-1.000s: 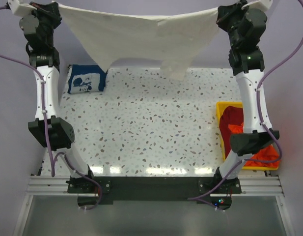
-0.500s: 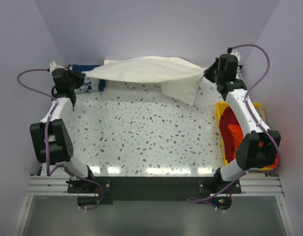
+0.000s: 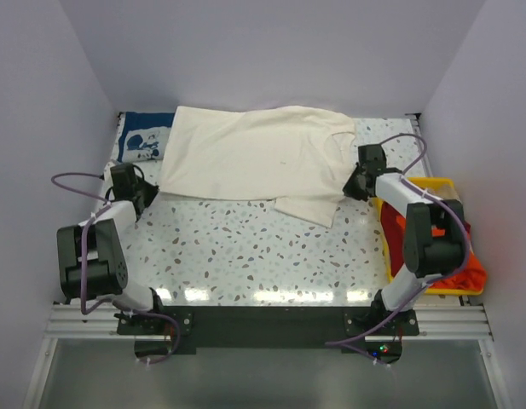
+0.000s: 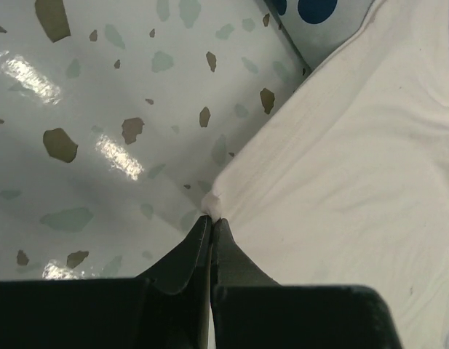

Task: Fold and stack the t-shirts
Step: Flatten the tshirt out

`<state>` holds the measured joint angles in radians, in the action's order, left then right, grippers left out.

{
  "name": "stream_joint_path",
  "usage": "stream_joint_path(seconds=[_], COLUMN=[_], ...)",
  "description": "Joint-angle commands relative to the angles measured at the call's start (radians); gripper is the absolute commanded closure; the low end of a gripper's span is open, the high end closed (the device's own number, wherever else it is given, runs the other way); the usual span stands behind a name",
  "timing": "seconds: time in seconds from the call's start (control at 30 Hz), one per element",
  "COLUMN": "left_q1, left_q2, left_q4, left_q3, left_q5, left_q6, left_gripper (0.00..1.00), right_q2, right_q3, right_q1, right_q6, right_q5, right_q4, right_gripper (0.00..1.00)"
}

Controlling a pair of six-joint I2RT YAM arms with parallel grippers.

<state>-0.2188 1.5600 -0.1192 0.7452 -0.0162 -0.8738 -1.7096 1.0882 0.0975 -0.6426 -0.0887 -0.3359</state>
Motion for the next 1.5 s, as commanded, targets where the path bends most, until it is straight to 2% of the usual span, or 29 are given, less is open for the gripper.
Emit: stream_joint_path(seconds=[0.0,0.3,0.47,0.67,0.73,0.8,0.87,0.9,1.0,1.03,1.1,1.23,1.33,1.47], left_q1=[0.021,0.022,0.021,0.021,0.021,0.021,0.024,0.024,0.032,0.044,0.067,0.088,0.093,0.093], left_q2=[-0.107,-0.198,-0.328,-0.452,-0.469,-0.472,-0.466,-0.465,-0.431,-0.401,-0.364,-0.354,-0.360,-0.373], left_q4=[0.056,0.208,0.289,0.312,0.293,0.245,0.210,0.161,0.052,0.038,0.021,-0.003,-0.016,-0.017], left_q3=[-0.042,-0.092,-0.118,-0.188,-0.219,-0.253,-0.268,-0.285,-0.300,-0.297,-0.279,-0.273,-0.276,-0.267], left_q5=[0.104,0.133,0.176,0.162,0.147,0.127,0.096,0.088,0.045,0.042,0.047,0.062,0.070,0.076], left_q6=[-0.010,0.047,0.096,0.104,0.096,0.087,0.075,0.067,0.036,0.024,0.019,0.022,0.032,0.048], left_gripper=[1.00,1.00,1.00,1.00,1.00,1.00,1.00,1.00,1.00,1.00,1.00,1.00,1.00,1.00], right_q2=[0.120,0.338,0.534,0.672,0.689,0.679,0.633,0.608,0.483,0.422,0.410,0.548,0.662,0.717], right_q3=[-0.053,-0.175,-0.217,-0.281,-0.301,-0.301,-0.291,-0.281,-0.214,-0.173,-0.154,-0.273,-0.371,-0.488], right_q1=[-0.002,-0.004,-0.004,-0.004,-0.004,-0.002,-0.004,-0.002,-0.002,-0.002,-0.001,0.010,0.082,0.230], right_q6=[-0.028,-0.025,-0.011,0.008,0.018,0.033,0.072,0.086,0.115,0.121,0.120,0.100,0.051,-0.031], right_q5=[-0.042,-0.095,-0.147,-0.174,-0.161,-0.140,-0.128,-0.103,-0.079,-0.069,-0.042,0.033,0.041,-0.003], right_q4=[-0.005,-0.121,-0.225,-0.304,-0.284,-0.267,-0.218,-0.192,-0.184,-0.193,-0.207,-0.176,-0.181,-0.149], right_gripper=[1.00,1.00,1.00,1.00,0.97,0.87,0.78,0.70,0.62,0.62,0.61,0.61,0.63,0.65])
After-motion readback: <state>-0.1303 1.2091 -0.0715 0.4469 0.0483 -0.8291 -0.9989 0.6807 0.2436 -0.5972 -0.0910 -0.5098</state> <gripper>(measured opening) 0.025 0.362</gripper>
